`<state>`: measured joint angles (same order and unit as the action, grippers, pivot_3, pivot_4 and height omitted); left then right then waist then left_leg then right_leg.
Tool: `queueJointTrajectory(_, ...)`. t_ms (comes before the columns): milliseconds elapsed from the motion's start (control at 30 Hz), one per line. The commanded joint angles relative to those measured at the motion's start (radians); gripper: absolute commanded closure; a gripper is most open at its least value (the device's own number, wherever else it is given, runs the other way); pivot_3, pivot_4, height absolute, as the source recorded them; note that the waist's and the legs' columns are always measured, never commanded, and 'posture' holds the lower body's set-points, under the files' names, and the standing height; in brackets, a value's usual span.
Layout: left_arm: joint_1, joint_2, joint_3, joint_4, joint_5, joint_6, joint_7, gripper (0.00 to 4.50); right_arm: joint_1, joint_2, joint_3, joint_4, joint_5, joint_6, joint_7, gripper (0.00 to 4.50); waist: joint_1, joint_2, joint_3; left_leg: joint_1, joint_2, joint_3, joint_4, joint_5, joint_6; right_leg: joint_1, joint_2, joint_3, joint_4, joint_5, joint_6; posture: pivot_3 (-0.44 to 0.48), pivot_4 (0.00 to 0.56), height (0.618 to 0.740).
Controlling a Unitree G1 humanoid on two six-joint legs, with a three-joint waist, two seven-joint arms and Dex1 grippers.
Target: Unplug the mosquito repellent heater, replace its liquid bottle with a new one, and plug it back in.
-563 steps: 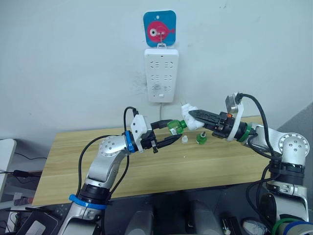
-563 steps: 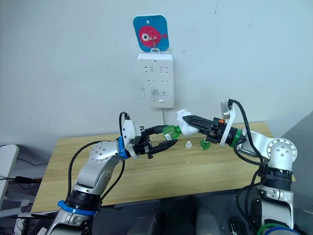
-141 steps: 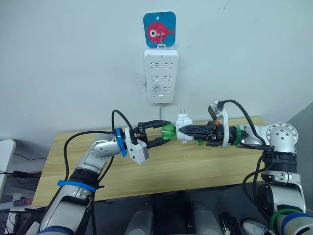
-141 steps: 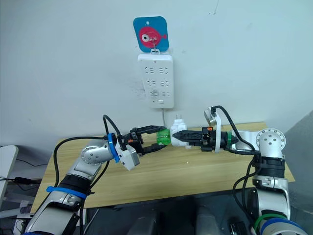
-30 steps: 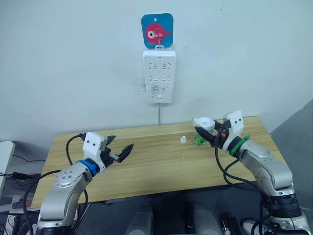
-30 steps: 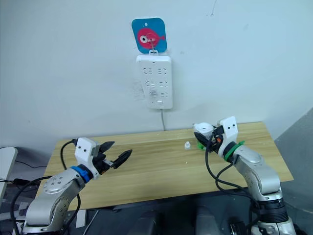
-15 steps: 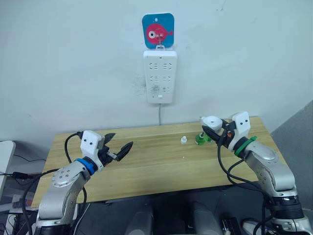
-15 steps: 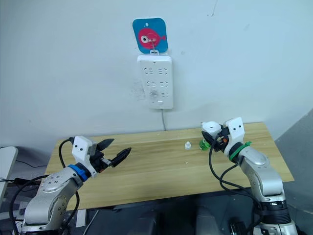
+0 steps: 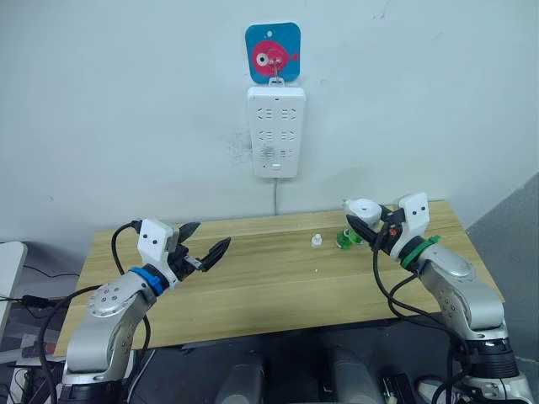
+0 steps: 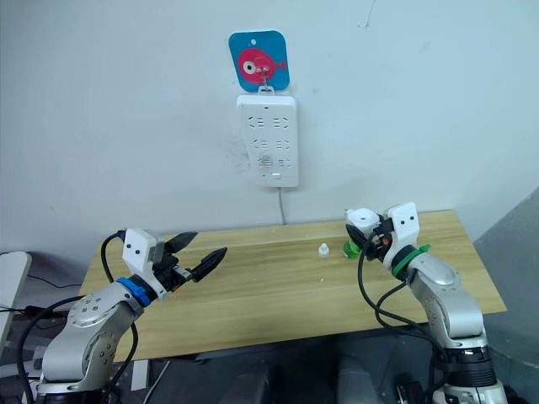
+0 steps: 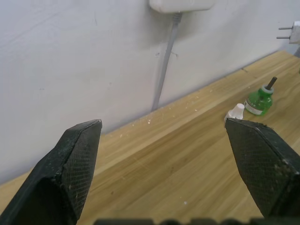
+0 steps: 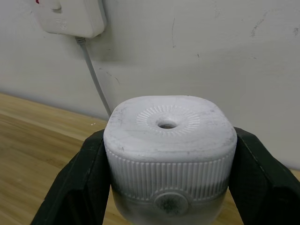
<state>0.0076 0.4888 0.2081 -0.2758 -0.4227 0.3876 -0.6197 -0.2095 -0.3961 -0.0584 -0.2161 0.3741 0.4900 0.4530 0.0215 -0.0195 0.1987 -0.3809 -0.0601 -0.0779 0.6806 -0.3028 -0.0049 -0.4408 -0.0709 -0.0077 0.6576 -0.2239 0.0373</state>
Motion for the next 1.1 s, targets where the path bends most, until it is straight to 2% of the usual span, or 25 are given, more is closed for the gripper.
queueJointTrajectory(33, -0.006, 0.017, 0.024, -0.023, -0.006, -0.01, 0.003, 0.0, -0.006, 0.004, -0.031, -0.059, 0.01, -0.025, -0.006, 1.53, 0.0, 0.0, 0.0, 0.0, 0.0, 0.0, 0.0, 0.0, 0.0, 0.0, 0.0, 0.0, 0.0, 0.0, 0.0, 0.047, 0.168, 0.74)
queueJointTrajectory(1100, -0.014, 0.019, 0.021, -0.021, -0.001, -0.018, 0.041, 0.0, -0.033, 0.002, -0.024, -0.068, 0.012, 0.001, -0.014, 1.53, 0.0, 0.0, 0.0, 0.0, 0.0, 0.0, 0.0, 0.0, 0.0, 0.0, 0.0, 0.0, 0.0, 0.0, 0.0, 0.06, 0.17, 0.74)
